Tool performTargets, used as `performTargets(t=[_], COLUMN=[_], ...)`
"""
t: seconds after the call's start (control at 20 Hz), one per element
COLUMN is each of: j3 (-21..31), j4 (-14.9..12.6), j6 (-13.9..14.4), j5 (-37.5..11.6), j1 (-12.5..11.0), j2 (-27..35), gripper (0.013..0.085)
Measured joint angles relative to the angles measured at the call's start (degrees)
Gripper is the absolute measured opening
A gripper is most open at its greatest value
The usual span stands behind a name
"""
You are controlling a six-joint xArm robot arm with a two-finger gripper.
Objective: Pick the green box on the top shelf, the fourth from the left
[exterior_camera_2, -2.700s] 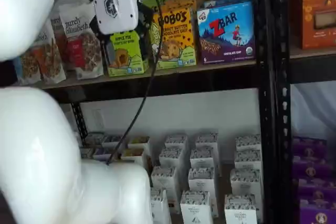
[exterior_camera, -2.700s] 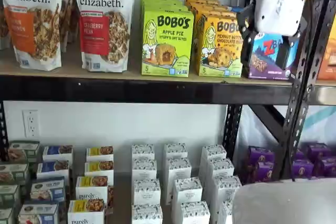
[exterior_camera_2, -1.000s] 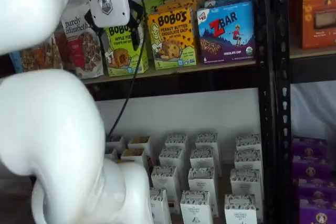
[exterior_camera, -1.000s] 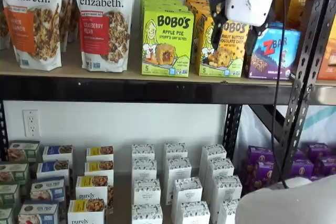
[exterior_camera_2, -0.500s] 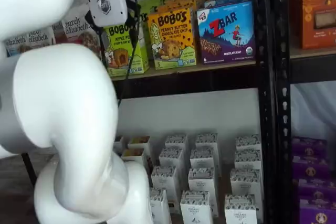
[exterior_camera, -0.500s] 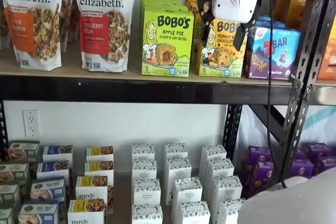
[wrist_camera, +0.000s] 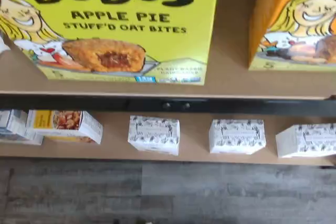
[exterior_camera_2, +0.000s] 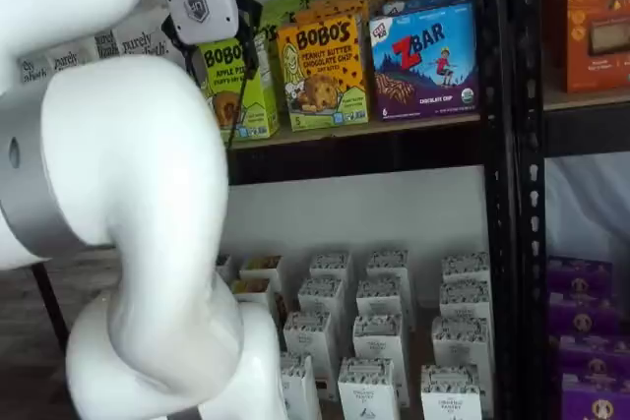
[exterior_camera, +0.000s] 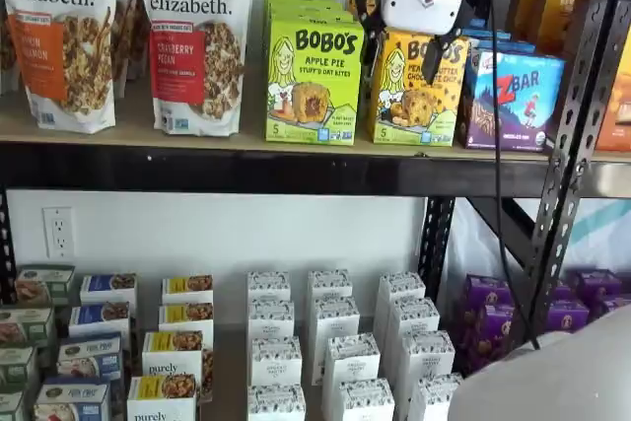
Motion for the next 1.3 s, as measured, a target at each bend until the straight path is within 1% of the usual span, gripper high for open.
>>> performTargets(t=[0.15, 0.25, 0.45, 0.65, 0.85, 1.05, 1.3], j3=[-0.5, -1.2, -2.4, -4.1, -5.6, -7.3, -7.9], j4=[-0.5, -1.3, -2.0, -2.6, -2.5, -2.0, -1.1], j6=[0.7, 1.8, 3.3, 4.7, 5.5, 5.5, 4.3], j5=[-1.3, -2.4, -3.9, -4.7, -5.2, -4.8, -5.1], j1=[0.8, 1.9, 3.3, 4.7, 5.5, 5.5, 4.2], j2=[1.0, 2.2, 4.1, 6.5, 8.6, 10.6, 12.2], gripper=[0.0850, 0.0850, 0.0850, 0.0850, 0.0850, 0.0850, 0.0850])
